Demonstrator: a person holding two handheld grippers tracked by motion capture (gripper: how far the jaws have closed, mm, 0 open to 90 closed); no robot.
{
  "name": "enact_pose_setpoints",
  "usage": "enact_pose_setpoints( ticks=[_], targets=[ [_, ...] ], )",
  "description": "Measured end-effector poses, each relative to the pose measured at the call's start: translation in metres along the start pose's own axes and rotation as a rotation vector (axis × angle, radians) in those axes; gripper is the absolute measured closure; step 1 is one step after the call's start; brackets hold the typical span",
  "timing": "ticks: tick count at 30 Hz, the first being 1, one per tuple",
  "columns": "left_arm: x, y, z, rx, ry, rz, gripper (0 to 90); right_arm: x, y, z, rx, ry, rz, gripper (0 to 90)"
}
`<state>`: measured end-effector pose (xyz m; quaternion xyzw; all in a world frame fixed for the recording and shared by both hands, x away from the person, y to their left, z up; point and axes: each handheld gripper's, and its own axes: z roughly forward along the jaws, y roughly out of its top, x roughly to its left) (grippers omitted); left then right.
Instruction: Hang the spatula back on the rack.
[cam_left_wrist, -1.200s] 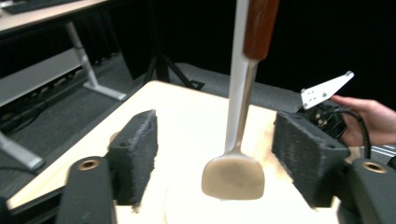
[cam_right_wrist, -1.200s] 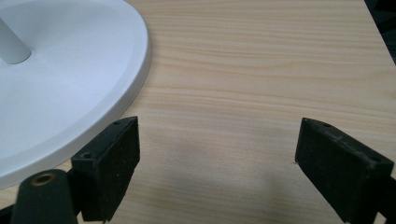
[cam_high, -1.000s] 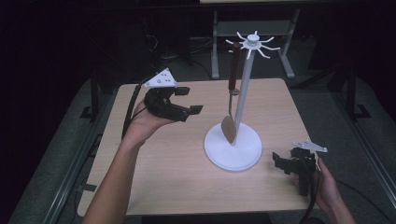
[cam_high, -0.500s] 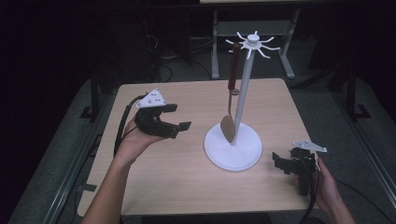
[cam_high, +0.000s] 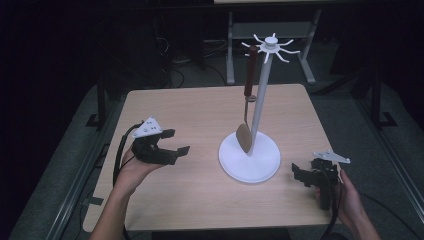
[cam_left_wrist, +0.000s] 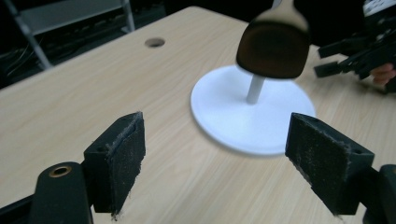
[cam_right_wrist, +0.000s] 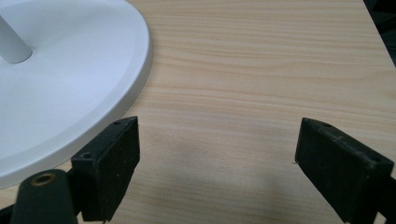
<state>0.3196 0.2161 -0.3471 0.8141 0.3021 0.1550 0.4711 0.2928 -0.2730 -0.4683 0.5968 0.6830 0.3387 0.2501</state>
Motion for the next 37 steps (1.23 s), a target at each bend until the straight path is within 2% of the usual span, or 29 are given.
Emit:
enact_pose_setpoints(
  ticks=[1, 2, 3, 4, 5, 6, 7, 11, 13, 14, 16, 17, 19, 20, 21, 22, 23, 24, 25, 27, 29, 32, 37],
  targets=[
    [0.003, -0.01, -0.001, 0.004, 0.012, -0.012, 19.7, 0.0, 0.0, 0.0, 0.0, -0.001, 0.001, 13.3],
    [0.003, -0.01, -0.001, 0.004, 0.012, -0.012, 19.7, 0.0, 0.0, 0.0, 0.0, -0.002, 0.001, 13.3],
    [0.005, -0.021, -0.003, 0.007, 0.029, -0.018, 19.7, 0.0, 0.0, 0.0, 0.0, -0.002, 0.001, 13.3],
    [0.005, -0.021, -0.003, 0.007, 0.029, -0.018, 19.8, 0.0, 0.0, 0.0, 0.0, -0.002, 0.002, 13.3],
    [0.007, -0.031, -0.005, 0.005, 0.037, -0.04, 19.9, -0.001, 0.0, 0.0, 0.001, -0.002, 0.002, 13.3],
    [0.007, -0.031, -0.005, 0.005, 0.037, -0.04, 19.9, -0.001, 0.0, 0.0, 0.001, -0.003, 0.003, 13.3],
    [0.009, -0.041, -0.008, 0.013, 0.046, -0.053, 19.9, -0.001, 0.0, 0.0, 0.001, -0.004, 0.002, 13.3],
    [0.011, -0.061, -0.014, 0.03, 0.069, -0.079, 19.9, -0.001, 0.0, 0.0, 0.001, -0.003, 0.001, 13.3],
    [0.011, -0.066, -0.014, 0.04, 0.077, -0.082, 19.9, -0.001, 0.0, 0.0, 0.001, -0.003, 0.001, 13.3],
    [0.012, -0.076, -0.016, 0.053, 0.088, -0.091, 19.8, -0.001, 0.0, 0.0, 0.001, -0.003, 0.002, 13.3],
    [0.012, -0.081, -0.016, 0.062, 0.098, -0.09, 19.8, -0.001, 0.0, 0.0, 0.001, -0.003, 0.001, 13.3],
    [0.014, -0.09, -0.018, 0.073, 0.104, -0.098, 19.8, -0.001, 0.0, 0.0, 0.001, -0.004, 0.001, 13.3],
    [0.014, -0.098, -0.02, 0.082, 0.111, -0.112, 19.7, -0.001, 0.0, 0.0, 0.0, -0.004, 0.001, 13.3],
    [0.014, -0.098, -0.02, 0.082, 0.111, -0.112, 19.7, -0.001, 0.0, 0.0, 0.0, -0.004, 0.001, 13.3],
    [0.015, -0.105, -0.021, 0.104, 0.127, -0.1, 19.7, -0.001, 0.0, 0.0, 0.002, -0.005, 0.002, 13.3],
    [0.015, -0.105, -0.021, 0.104, 0.127, -0.1, 19.7, -0.001, 0.0, 0.001, 0.002, -0.004, 0.002, 13.3],
    [0.014, -0.112, -0.021, 0.116, 0.126, -0.11, 19.7, -0.001, 0.0, 0.0, 0.002, -0.004, 0.001, 13.3],
    [0.014, -0.112, -0.021, 0.116, 0.126, -0.11, 19.7, -0.001, -0.001, 0.0, 0.002, -0.003, 0.0, 13.3],
    [0.015, -0.116, -0.02, 0.149, 0.128, -0.095, 19.7, -0.001, -0.001, 0.001, 0.002, -0.003, 0.0, 13.3],
    [0.017, -0.119, -0.019, 0.149, 0.123, -0.106, 19.6, 0.0, -0.001, 0.001, 0.003, -0.004, -0.001, 13.3],
    [0.019, -0.12, -0.019, 0.156, 0.123, -0.099, 19.7, -0.001, -0.001, 0.001, 0.004, -0.005, -0.003, 13.3],
    [0.019, -0.12, -0.02, 0.141, 0.126, -0.114, 19.6, -0.001, -0.001, 0.001, 0.003, -0.005, -0.004, 13.3],
    [0.021, -0.121, -0.022, 0.143, 0.126, -0.112, 19.6, -0.001, -0.002, 0.002, 0.01, -0.01, -0.009, 13.3]
  ],
)
